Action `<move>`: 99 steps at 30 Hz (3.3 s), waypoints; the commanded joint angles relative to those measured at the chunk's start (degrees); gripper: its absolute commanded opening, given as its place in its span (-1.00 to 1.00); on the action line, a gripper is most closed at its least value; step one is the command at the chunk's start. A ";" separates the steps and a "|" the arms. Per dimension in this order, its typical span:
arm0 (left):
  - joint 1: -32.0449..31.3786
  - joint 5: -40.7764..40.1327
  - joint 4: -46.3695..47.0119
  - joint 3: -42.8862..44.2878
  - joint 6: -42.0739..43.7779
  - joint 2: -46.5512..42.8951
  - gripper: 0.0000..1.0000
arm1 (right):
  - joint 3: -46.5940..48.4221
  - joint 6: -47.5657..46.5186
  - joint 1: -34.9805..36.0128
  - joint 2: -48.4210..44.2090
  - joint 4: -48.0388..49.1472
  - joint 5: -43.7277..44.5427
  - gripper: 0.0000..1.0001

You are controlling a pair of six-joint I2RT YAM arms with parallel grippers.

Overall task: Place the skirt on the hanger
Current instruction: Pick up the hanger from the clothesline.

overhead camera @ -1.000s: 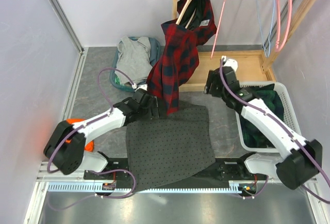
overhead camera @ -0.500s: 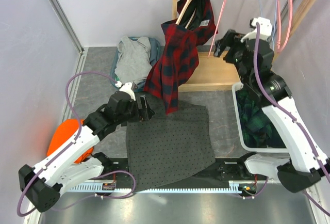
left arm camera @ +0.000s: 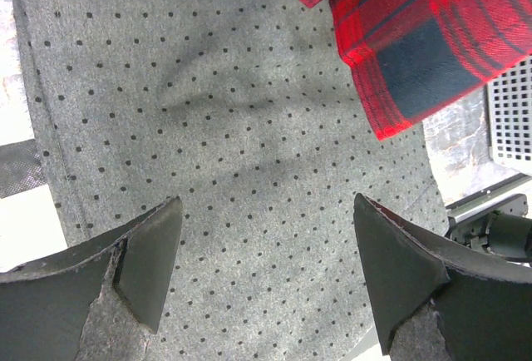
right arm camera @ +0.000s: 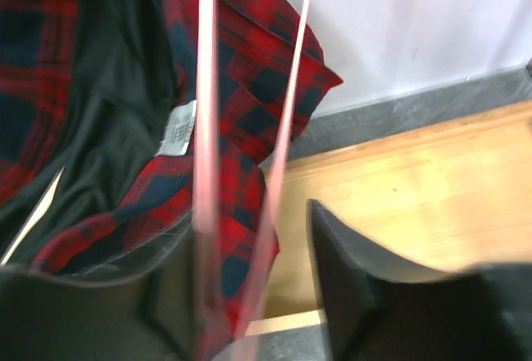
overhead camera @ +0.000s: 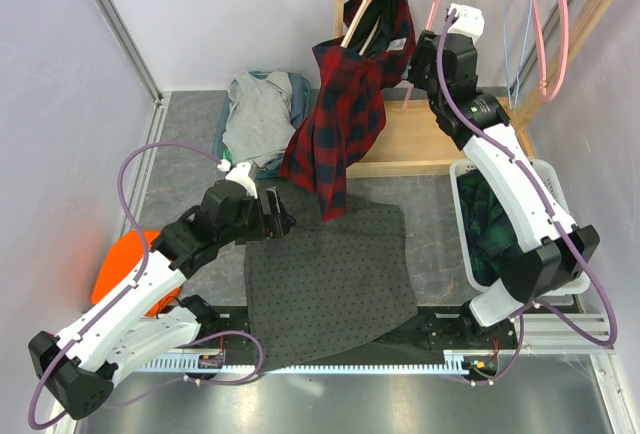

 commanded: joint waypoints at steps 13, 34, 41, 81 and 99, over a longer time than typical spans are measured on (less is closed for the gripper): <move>0.21 -0.33 -0.90 2.49 2.35 1.01 0.80 | 0.43 -0.07 -1.67 -6.19 4.18 -2.25 -1.00; 0.21 9.41 6.12 11.62 6.22 4.51 0.81 | -29.26 1.15 -1.50 -35.00 -5.49 -28.76 -1.00; -0.49 20.05 15.53 16.55 3.68 12.07 0.79 | -43.85 5.01 0.00 -45.29 -10.85 -29.93 -1.00; -22.20 -2.61 21.43 58.65 7.01 61.65 0.73 | -55.29 4.93 0.61 -59.54 -18.85 -31.69 -1.00; -22.38 -5.69 14.14 63.49 6.13 64.74 -0.97 | -53.71 4.40 0.52 -58.05 -16.83 -34.24 -0.64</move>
